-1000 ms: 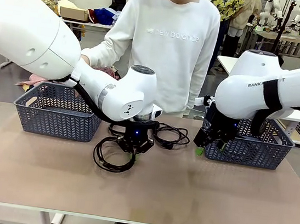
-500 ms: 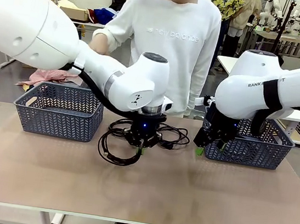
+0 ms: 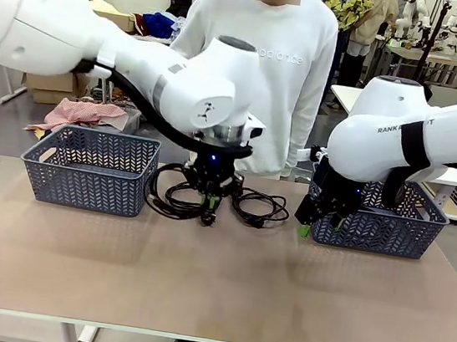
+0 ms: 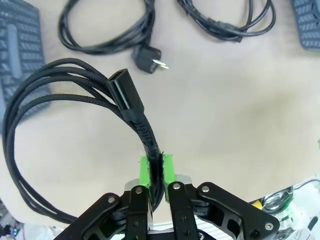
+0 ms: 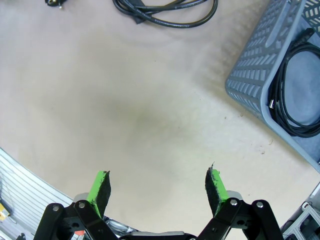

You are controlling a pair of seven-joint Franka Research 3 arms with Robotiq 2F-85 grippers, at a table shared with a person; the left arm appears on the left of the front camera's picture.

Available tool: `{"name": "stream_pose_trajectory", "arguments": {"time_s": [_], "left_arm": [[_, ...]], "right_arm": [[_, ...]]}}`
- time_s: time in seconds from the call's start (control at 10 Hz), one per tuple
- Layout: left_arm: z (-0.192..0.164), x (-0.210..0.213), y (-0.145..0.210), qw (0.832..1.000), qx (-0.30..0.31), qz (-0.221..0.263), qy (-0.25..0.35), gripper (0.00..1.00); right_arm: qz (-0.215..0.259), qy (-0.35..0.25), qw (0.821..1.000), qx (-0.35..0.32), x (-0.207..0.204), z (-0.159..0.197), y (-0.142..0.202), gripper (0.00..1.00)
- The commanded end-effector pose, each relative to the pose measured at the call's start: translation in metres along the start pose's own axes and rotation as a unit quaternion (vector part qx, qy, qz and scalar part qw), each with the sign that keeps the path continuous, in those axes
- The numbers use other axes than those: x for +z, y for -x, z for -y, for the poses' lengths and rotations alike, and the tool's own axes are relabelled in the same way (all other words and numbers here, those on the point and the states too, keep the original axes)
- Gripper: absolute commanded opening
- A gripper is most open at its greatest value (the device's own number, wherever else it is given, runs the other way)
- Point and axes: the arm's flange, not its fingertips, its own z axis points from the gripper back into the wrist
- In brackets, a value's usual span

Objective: Organize the cables according to human instructions.
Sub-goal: Pick up a bundle of cables and place it in the basket indicated by the human.

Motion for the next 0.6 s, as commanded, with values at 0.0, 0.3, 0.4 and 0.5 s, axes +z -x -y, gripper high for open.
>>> {"name": "stream_pose_trajectory", "arguments": {"time_s": [0.0,0.3,0.4,0.5], "left_arm": [[-0.027,0.018,-0.004,0.999,-0.03,0.003,0.013,0.0],[-0.078,0.036,-0.017,0.995,-0.08,-0.009,0.059,0.0],[-0.094,0.039,-0.022,0.994,-0.087,-0.019,0.069,0.0],[-0.107,0.04,-0.027,0.992,-0.091,-0.025,0.078,0.0]], "right_arm": [[0.002,0.0,1.0,0.0,0.002,0.0,0.0,1.0],[0.002,0.0,1.0,0.0,0.002,0.0,0.0,1.0],[0.002,0.0,1.0,0.0,0.002,0.0,0.0,1.0],[0.002,0.0,1.0,0.0,0.002,0.0,0.0,1.0]]}}
